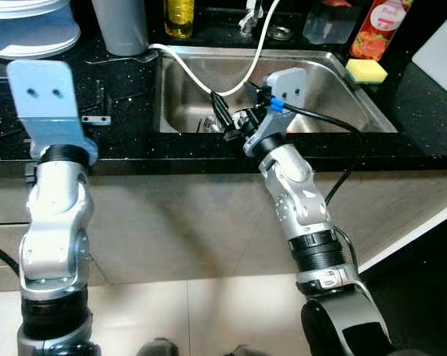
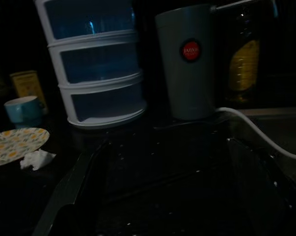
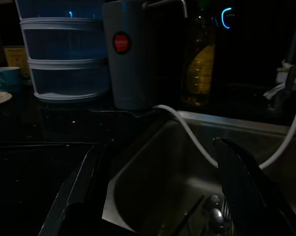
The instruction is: Kitchen organization
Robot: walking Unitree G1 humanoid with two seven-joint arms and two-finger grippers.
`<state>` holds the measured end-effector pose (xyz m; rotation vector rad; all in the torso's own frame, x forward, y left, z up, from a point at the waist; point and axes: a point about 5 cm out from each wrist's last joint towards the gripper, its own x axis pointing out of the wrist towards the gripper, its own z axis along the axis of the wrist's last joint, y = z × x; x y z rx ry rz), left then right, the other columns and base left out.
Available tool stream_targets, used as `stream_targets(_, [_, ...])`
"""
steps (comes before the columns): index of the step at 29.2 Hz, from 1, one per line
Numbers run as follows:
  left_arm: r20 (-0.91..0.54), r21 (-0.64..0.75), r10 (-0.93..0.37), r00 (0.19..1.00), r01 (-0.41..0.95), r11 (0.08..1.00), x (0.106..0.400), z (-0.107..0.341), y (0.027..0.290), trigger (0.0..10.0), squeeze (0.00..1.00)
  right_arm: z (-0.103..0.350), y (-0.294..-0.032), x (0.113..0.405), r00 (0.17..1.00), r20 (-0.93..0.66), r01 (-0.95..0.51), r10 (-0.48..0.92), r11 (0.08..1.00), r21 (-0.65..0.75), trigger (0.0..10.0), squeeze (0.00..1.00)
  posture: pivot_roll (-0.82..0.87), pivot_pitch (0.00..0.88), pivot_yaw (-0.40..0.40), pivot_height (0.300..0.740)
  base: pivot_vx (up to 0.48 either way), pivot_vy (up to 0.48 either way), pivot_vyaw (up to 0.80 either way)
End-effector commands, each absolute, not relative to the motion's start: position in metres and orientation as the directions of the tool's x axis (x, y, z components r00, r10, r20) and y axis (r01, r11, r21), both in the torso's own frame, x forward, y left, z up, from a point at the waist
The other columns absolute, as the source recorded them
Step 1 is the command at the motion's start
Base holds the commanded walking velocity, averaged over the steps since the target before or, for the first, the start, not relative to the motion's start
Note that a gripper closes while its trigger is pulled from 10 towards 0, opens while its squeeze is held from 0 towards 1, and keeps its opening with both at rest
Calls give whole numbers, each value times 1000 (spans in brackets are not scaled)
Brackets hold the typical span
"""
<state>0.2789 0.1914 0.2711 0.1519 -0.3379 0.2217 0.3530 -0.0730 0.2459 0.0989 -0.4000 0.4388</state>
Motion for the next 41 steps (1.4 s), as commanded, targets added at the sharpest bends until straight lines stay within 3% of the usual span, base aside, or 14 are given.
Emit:
stream_targets(1, [325,99,170,930,-212,972,282,267,189,10000,0,245,-77,350,838,397,-416,375,909,18,10000,0,8,59,-21,740,0,0,0])
stream_targets(8, [298,56,204,932,-231,971,291,269,201,10000,0,241,-95,355,865,390,-350,317,937,16,10000,0,4,56,12,740,0,0,0])
stream_targets(20, [208,94,239,949,-262,960,295,253,212,10000,0,246,-94,356,862,395,-344,318,939,-4,10000,0,26,56,32,740,0,0,0])
stream_targets(30, [146,251,203,968,-235,939,304,257,237,10000,0,248,-113,357,886,416,-228,204,974,7,10000,0,52,67,99,740,0,0,0])
stream_targets(36, [144,235,124,982,-156,959,317,252,222,10000,0,253,-125,354,884,442,-173,151,985,11,10000,0,11,52,140,740,0,0,0])
stream_targets(41, [89,156,153,984,-165,974,326,246,227,10000,0,256,-129,351,879,460,-150,125,988,18,10000,0,-7,47,163,740,0,0,0])
